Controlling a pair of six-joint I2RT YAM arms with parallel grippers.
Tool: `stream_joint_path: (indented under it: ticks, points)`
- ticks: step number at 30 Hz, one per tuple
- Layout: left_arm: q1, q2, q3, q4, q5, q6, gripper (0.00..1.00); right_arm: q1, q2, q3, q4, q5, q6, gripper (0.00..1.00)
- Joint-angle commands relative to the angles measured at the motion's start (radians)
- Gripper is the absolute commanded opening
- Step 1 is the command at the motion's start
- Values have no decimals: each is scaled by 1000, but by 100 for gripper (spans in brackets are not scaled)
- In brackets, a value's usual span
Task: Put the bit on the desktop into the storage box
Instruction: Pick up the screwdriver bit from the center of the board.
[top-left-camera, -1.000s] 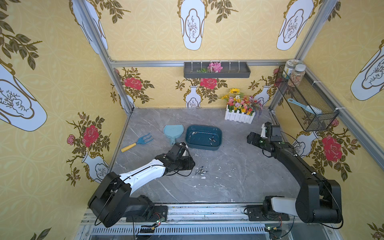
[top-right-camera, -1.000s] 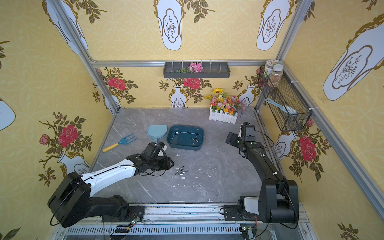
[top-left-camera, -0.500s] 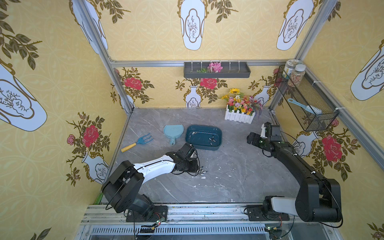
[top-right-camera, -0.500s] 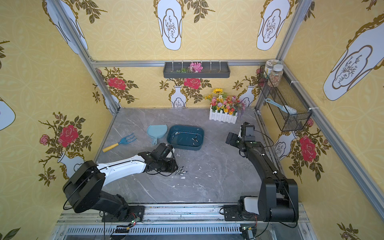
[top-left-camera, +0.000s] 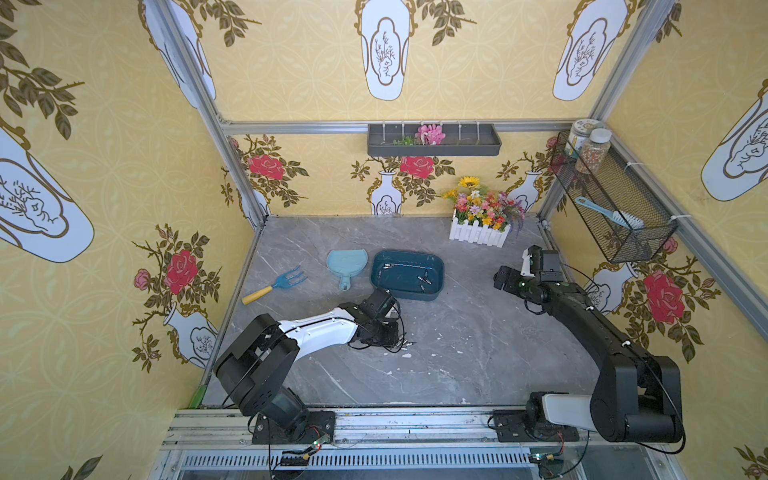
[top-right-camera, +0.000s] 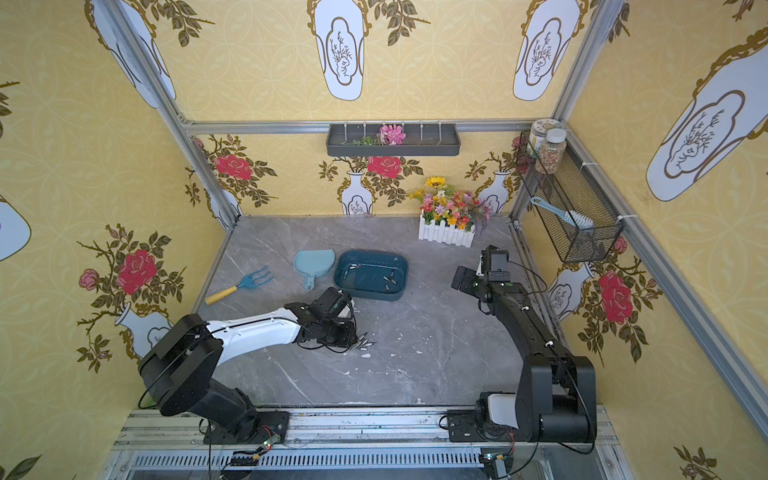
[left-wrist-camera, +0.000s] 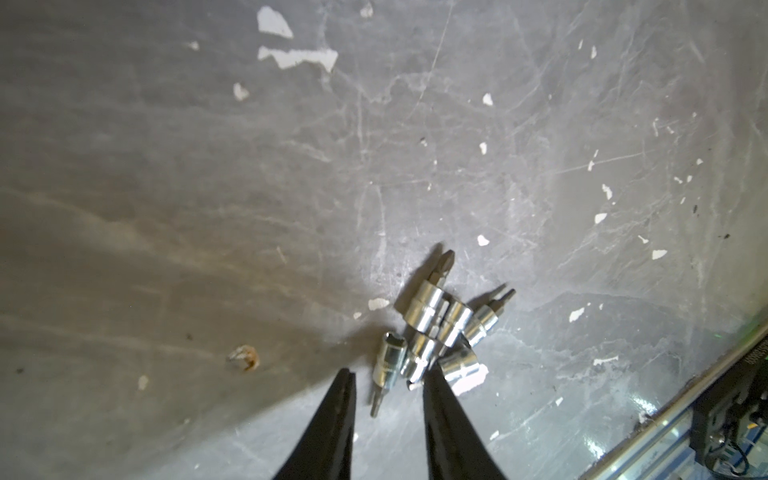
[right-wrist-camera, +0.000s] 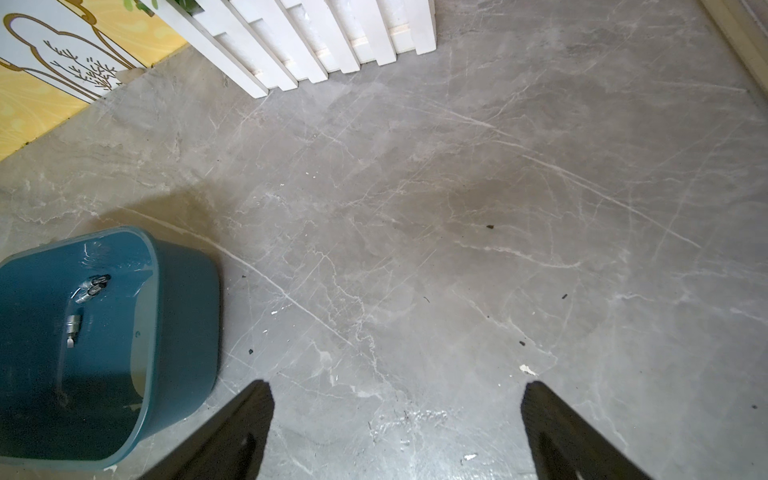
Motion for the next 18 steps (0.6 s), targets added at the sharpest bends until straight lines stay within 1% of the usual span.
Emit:
stream_joint_path:
  ticks: [1, 18]
  points:
    - [-2, 11, 8, -24, -4, 19, 32, -1, -4, 10, 6, 19, -10, 97]
    - [-11, 45, 22, -40, 3, 26, 30, -3, -9, 9, -2, 37, -22, 97]
